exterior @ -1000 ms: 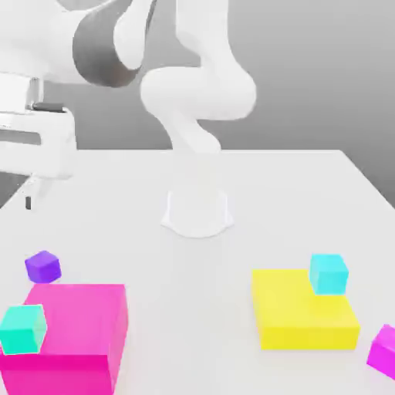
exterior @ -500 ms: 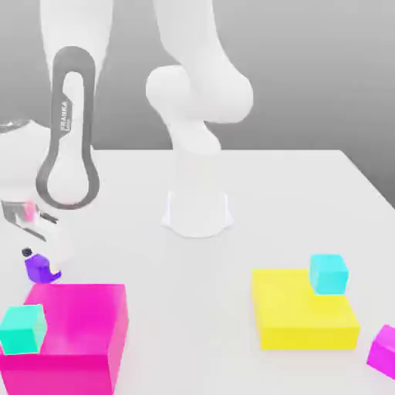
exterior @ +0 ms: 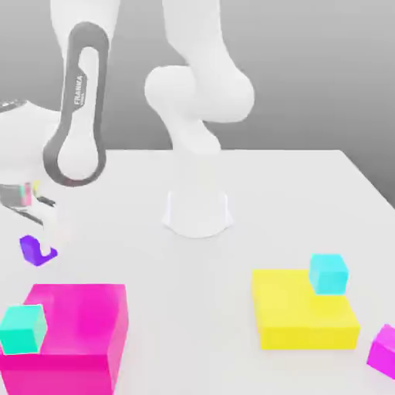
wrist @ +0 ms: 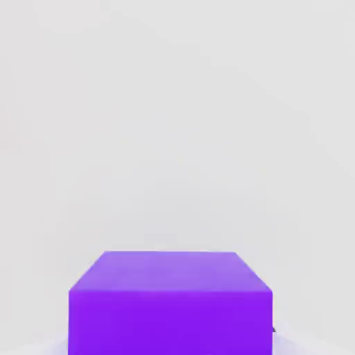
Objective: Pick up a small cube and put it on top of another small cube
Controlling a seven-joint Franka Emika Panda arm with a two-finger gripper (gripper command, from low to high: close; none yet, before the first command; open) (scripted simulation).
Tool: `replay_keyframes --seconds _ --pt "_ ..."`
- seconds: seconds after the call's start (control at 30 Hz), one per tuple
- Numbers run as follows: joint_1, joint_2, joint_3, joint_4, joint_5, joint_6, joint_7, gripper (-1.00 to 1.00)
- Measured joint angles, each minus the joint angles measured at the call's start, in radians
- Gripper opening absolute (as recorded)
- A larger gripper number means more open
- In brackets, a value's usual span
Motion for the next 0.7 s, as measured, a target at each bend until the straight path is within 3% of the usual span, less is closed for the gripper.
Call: replay_keyframes --seconds 0.4,0.5,0.53,0.7 --pt "0.286 -0.008 0.117 0.426 -0.079 -0.428 0.517 -1.00" --pt "0.292 0.064 0.128 0.438 -0.046 -0.371 0.531 -1.00" --pt "0.289 0.094 0.133 0.431 -0.032 -0.336 0.523 1.00" --pt "0.289 0.094 0.133 0.431 -0.032 -0.336 0.523 1.00"
